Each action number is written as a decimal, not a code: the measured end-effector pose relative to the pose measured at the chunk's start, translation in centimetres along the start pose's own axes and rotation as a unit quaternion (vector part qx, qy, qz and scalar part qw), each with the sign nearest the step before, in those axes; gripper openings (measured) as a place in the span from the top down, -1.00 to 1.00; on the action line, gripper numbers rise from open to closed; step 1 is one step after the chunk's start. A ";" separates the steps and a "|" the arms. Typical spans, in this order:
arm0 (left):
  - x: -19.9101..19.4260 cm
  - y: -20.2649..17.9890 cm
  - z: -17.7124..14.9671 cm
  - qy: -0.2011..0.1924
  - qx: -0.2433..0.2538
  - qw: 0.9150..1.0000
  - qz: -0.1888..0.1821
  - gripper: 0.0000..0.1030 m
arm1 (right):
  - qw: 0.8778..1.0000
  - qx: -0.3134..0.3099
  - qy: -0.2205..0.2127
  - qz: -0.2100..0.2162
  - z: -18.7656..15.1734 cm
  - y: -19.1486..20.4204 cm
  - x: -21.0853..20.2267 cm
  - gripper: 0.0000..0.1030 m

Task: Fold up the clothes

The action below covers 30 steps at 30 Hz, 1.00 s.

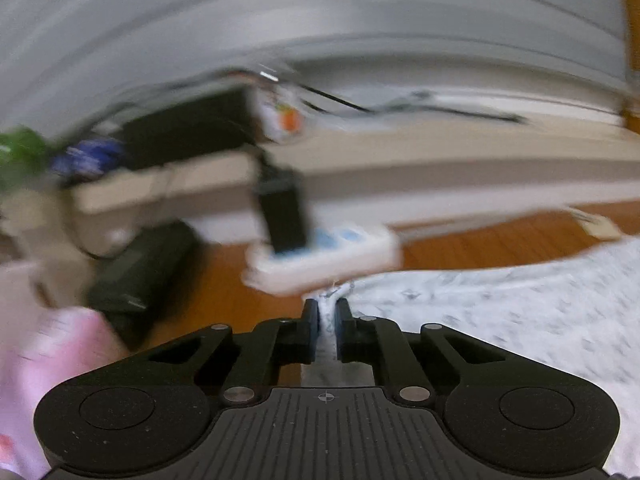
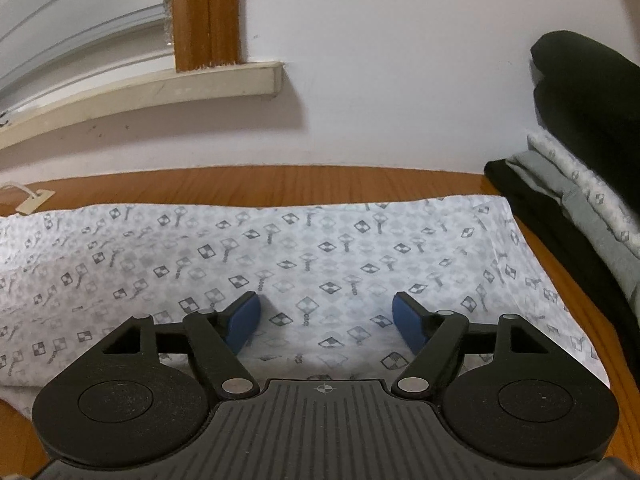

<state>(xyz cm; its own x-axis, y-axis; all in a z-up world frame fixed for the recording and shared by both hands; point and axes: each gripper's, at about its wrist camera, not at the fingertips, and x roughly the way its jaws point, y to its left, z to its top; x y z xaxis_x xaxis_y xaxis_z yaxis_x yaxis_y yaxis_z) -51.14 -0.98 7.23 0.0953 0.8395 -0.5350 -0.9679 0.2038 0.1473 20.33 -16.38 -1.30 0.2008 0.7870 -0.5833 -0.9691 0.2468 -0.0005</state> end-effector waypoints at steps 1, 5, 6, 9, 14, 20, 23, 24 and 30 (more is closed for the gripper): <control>-0.1 0.1 0.2 -0.001 -0.002 1.000 0.008 0.70 | 1.000 0.000 0.000 -0.001 0.0 0.0 0.0 -0.41; -1.4 0.1 0.6 -0.010 -0.007 1.000 0.012 0.07 | 1.000 -0.001 0.000 -0.002 -0.1 0.1 -0.1 -0.41; -2.0 -0.1 0.6 -0.015 -0.007 1.000 0.011 -0.05 | 1.000 -0.001 -0.001 -0.002 0.0 0.1 -0.1 -0.41; -3.7 -1.7 0.6 -0.021 0.001 1.000 -0.010 -0.32 | 1.000 -0.007 -0.009 0.000 -0.1 0.3 -0.4 -0.41; -6.8 -6.9 -0.2 -0.031 0.042 0.996 -0.068 -0.59 | 0.998 -0.034 -0.046 0.030 -0.7 3.3 -2.5 -0.29; -9.8 -13.8 -1.9 -0.034 0.057 0.986 -0.155 -0.78 | 0.984 -0.096 -0.053 0.143 -1.9 12.4 -5.4 -0.10; -11.2 -17.0 -2.9 -0.043 0.077 0.980 -0.180 -0.82 | 0.969 -0.127 -0.045 0.205 -2.8 17.2 -6.6 -0.06; -11.6 -18.0 -3.2 -0.047 0.086 0.978 -0.184 -0.82 | 0.964 -0.139 -0.043 0.223 -3.2 18.8 -7.1 -0.06; -12.9 -21.1 -4.8 -0.048 0.111 0.970 -0.212 -0.47 | 0.932 -0.199 -0.046 0.300 -4.6 26.5 -9.3 -0.06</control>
<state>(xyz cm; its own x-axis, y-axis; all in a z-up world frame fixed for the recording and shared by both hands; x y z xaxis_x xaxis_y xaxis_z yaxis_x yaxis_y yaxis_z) -33.04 -18.58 7.02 0.5054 0.6974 -0.5081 -0.7639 0.6355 0.1124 -7.93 -19.77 0.35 -0.4000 0.7651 -0.5046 -0.8837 -0.4680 -0.0091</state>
